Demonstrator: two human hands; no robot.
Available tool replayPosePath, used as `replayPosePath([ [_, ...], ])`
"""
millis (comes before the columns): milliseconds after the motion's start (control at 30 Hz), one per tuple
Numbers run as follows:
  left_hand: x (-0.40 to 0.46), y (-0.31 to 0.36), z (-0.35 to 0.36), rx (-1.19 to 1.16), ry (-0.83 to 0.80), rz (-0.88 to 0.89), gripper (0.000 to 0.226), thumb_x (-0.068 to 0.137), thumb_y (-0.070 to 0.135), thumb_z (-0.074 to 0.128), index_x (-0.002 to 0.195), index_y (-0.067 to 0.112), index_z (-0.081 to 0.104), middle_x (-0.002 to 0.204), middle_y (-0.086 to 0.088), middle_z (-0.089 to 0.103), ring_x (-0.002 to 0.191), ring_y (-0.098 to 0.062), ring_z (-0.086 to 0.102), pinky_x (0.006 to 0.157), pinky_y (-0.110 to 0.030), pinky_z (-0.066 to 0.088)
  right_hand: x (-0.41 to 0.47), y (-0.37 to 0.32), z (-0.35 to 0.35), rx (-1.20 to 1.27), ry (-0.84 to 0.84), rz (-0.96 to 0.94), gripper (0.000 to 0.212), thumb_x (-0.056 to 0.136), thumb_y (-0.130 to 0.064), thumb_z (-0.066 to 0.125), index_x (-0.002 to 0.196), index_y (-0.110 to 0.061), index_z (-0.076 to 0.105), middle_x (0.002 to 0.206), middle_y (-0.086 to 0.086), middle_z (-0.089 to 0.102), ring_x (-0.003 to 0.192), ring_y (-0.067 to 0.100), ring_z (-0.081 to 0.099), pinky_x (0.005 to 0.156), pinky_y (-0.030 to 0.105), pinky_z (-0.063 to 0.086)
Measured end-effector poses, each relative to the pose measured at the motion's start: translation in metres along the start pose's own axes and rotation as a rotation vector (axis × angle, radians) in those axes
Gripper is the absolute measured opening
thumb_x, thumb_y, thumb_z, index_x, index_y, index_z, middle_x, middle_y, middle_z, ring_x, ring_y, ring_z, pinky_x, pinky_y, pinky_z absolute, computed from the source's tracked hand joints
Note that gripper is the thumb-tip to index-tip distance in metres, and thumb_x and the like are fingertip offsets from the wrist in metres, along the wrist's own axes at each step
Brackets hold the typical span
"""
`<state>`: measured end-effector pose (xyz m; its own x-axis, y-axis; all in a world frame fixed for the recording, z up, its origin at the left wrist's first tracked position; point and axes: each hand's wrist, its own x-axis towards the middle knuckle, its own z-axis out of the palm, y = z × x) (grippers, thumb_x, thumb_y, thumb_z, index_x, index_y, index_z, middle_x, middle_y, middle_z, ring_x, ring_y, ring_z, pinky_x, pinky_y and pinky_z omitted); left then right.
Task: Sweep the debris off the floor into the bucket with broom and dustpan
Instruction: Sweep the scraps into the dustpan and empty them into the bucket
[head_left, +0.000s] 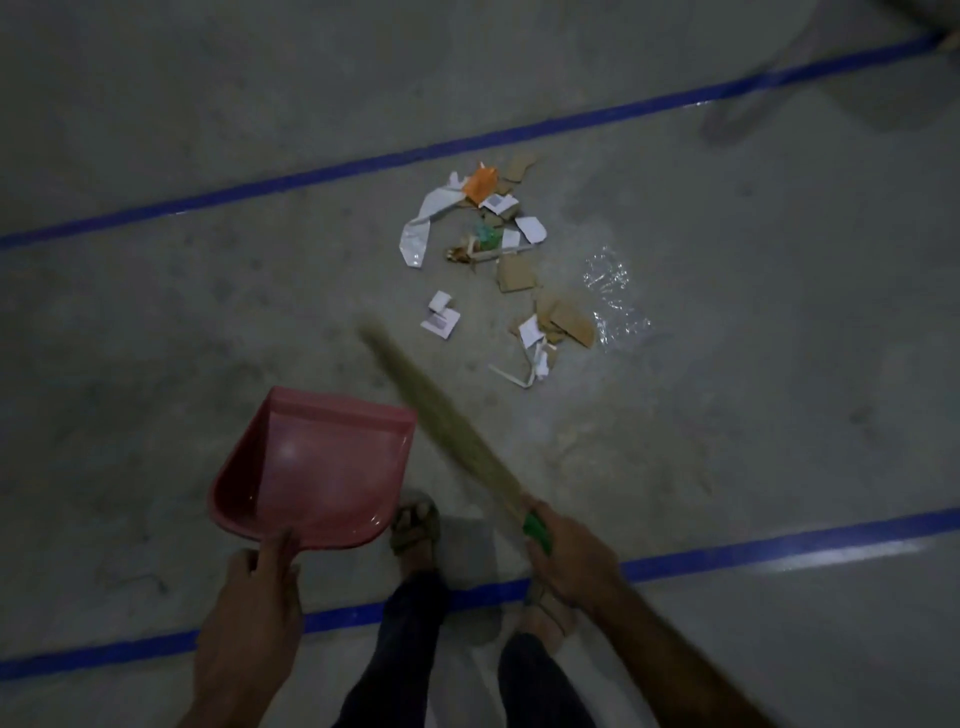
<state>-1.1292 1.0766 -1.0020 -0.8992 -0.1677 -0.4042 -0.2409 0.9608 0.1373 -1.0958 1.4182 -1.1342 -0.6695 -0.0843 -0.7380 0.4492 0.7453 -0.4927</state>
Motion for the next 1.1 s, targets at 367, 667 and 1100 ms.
replayPosePath([
  [367, 0.097, -0.062, 0.013, -0.002, -0.053, 0.050, 0.049, 0.092, 0.022, 0.062, 0.133, 0.040, 0.044, 0.100, -0.005, 0.047, 0.079, -0.036, 0.068, 0.063, -0.041, 0.050, 0.153, -0.034, 0.000, 0.066, 0.115, 0.301, 0.062, 0.097, -0.032, 0.048, 0.155, -0.027, 0.027, 0.127, 0.018, 0.061, 0.113, 0.037, 0.062, 0.093, 0.042, 0.051],
  [667, 0.143, -0.048, -0.030, -0.073, -0.156, 0.126, 0.055, 0.090, 0.019, 0.064, 0.139, 0.036, 0.043, 0.095, -0.003, 0.048, 0.073, -0.035, 0.062, 0.059, -0.044, 0.052, 0.040, -0.037, -0.065, 0.431, 0.312, 0.366, 0.056, 0.095, -0.048, 0.053, 0.146, -0.049, 0.029, 0.119, -0.001, 0.061, 0.094, 0.019, 0.061, 0.089, 0.044, 0.055],
  [1100, 0.214, 0.021, 0.014, -0.035, -0.185, 0.301, 0.057, 0.086, 0.014, 0.069, 0.135, 0.035, 0.048, 0.093, -0.002, 0.048, 0.070, -0.034, 0.064, 0.055, -0.039, 0.051, 0.105, 0.060, -0.096, 0.378, 0.324, 0.665, 0.070, 0.096, -0.035, 0.057, 0.156, -0.026, 0.023, 0.126, 0.018, 0.062, 0.103, 0.038, 0.065, 0.090, 0.047, 0.055],
])
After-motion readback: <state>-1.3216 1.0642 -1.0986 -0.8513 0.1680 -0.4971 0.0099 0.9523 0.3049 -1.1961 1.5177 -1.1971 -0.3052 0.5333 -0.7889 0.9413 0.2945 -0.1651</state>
